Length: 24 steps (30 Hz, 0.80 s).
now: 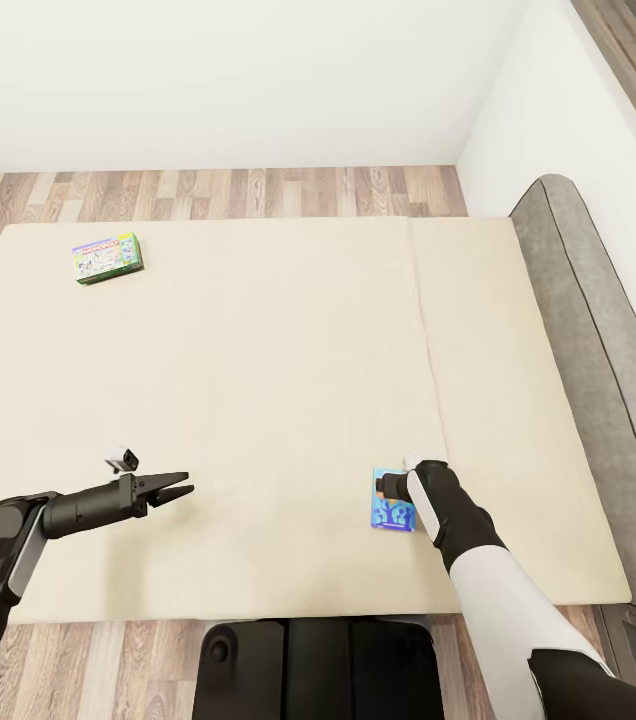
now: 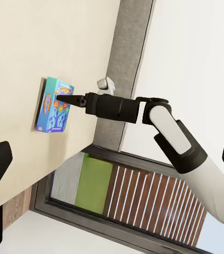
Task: Put all the toys in the child's room - the three board games (two on the bed and one on the table), the two jigsaw puzzles on the table, and the tennis ball on the table - inside the toy box on the table in the child's room.
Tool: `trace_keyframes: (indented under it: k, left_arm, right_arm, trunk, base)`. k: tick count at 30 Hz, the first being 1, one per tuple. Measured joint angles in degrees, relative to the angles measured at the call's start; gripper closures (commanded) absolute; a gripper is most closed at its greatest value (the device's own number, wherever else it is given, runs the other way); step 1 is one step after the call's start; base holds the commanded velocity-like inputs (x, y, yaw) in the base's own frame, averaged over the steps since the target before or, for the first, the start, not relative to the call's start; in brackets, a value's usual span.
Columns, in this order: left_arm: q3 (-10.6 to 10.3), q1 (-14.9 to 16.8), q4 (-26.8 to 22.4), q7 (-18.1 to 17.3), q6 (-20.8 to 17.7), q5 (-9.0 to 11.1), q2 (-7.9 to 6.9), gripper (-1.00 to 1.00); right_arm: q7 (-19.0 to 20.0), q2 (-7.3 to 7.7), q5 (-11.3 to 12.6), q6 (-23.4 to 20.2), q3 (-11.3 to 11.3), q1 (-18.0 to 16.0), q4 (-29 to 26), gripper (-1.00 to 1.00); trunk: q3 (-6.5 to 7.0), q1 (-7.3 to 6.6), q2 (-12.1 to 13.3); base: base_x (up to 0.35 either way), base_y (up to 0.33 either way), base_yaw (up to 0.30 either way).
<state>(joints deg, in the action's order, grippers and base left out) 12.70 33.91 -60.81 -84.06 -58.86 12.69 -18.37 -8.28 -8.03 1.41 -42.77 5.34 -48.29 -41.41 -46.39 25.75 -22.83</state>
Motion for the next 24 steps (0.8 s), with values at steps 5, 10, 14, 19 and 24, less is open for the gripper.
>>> trace_keyframes:
  k: [5, 10, 14, 19, 24]
  left_arm:
    - [0.02, 0.0, 0.0, 0.02, -0.02, 0.0, 0.02, -1.0]
    - [0.05, 0.0, 0.06, 0.06, 0.03, 0.0, 0.02, -1.0]
    - [0.02, 0.0, 0.08, 0.11, 0.04, 0.0, 0.02, -1.0]
    - [0.0, 0.0, 0.08, 0.17, 0.05, 0.0, 0.02, -1.0]
    - [-0.02, 0.0, 0.09, 0.18, 0.05, 0.0, 0.09, -1.0]
  right_arm:
    - [0.11, 0.0, 0.24, 0.45, 0.01, 0.08, 0.0, -1.0]
    - [0.88, 0.0, 0.32, 1.98, 0.02, 0.13, 0.08, -1.0]
    - [2.4, 0.04, 0.06, 2.5, 0.03, 0.14, 0.21, -1.0]
    - [3.66, 0.67, -0.2, 2.71, 0.02, 0.14, 0.33, -1.0]
    - [4.08, 1.84, 0.23, 2.78, 0.01, 0.19, 0.36, -1.0]
  trunk:
    - [0.0, 0.0, 0.0]
    - [0.0, 0.0, 0.0]
    - [0.0, 0.0, 0.0]
    - [0.0, 0.0, 0.0]
    - [0.0, 0.0, 0.0]
  base:
    - [0.0, 0.0, 0.0]
    - [0.0, 0.0, 0.0]
    - [0.0, 0.0, 0.0]
    - [0.0, 0.0, 0.0]
    - [0.0, 0.0, 0.0]
